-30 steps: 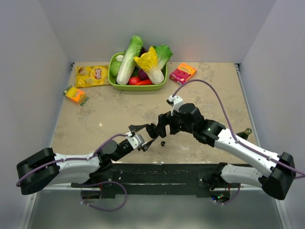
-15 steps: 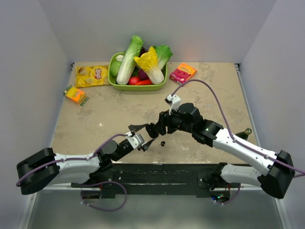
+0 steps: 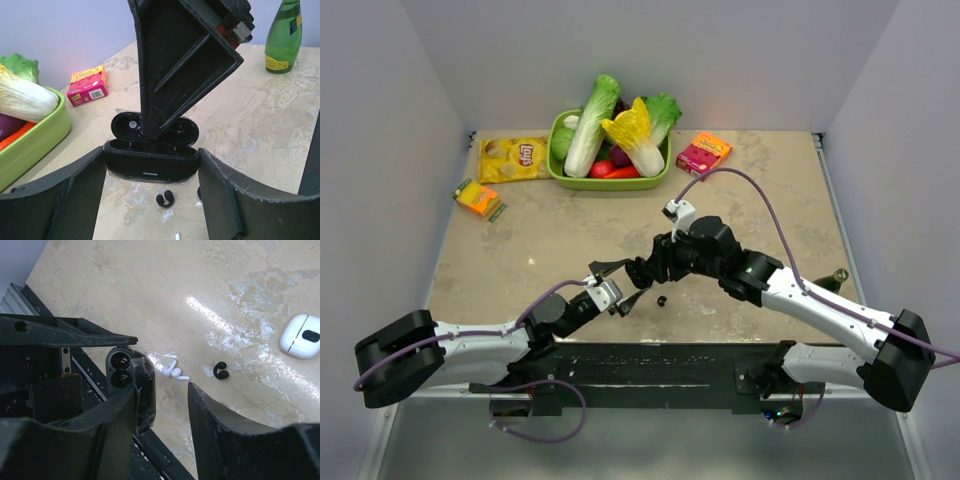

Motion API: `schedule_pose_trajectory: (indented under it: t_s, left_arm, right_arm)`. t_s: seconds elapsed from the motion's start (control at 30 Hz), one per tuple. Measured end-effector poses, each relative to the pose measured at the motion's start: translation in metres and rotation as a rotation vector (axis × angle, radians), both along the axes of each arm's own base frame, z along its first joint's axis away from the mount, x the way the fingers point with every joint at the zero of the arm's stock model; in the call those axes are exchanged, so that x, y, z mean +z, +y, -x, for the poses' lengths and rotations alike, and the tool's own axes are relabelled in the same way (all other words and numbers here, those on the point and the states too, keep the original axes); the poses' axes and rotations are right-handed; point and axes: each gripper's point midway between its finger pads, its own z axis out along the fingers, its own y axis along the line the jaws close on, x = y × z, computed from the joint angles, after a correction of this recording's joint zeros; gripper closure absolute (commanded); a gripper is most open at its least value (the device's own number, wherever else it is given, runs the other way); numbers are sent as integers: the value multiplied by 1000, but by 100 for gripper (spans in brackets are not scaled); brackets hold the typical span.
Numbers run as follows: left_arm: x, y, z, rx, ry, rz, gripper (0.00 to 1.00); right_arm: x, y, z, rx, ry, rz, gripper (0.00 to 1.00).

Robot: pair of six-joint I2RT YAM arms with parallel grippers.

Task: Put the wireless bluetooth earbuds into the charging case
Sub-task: Open the charging case, then adjust the charging case.

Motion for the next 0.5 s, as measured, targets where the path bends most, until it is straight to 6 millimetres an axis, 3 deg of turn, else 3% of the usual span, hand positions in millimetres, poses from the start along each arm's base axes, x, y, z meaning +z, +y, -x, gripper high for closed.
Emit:
schedule_pose_trajectory:
  t_s: [0.3, 0.4, 0.43, 0.5]
  left_arm:
    - [1, 0, 0, 2, -2, 4, 100]
    - [1, 0, 0, 4, 0, 5, 100]
    - [1, 0, -1, 5, 1, 6, 98]
    - [1, 1, -1, 7, 3, 6, 89]
  right_arm:
    - [2, 4, 2, 20, 1, -15, 75]
    - [3, 6, 4, 35, 0, -20, 93]
    - [3, 6, 4, 39, -1, -19, 100]
    - [2, 5, 4, 42, -8, -10, 100]
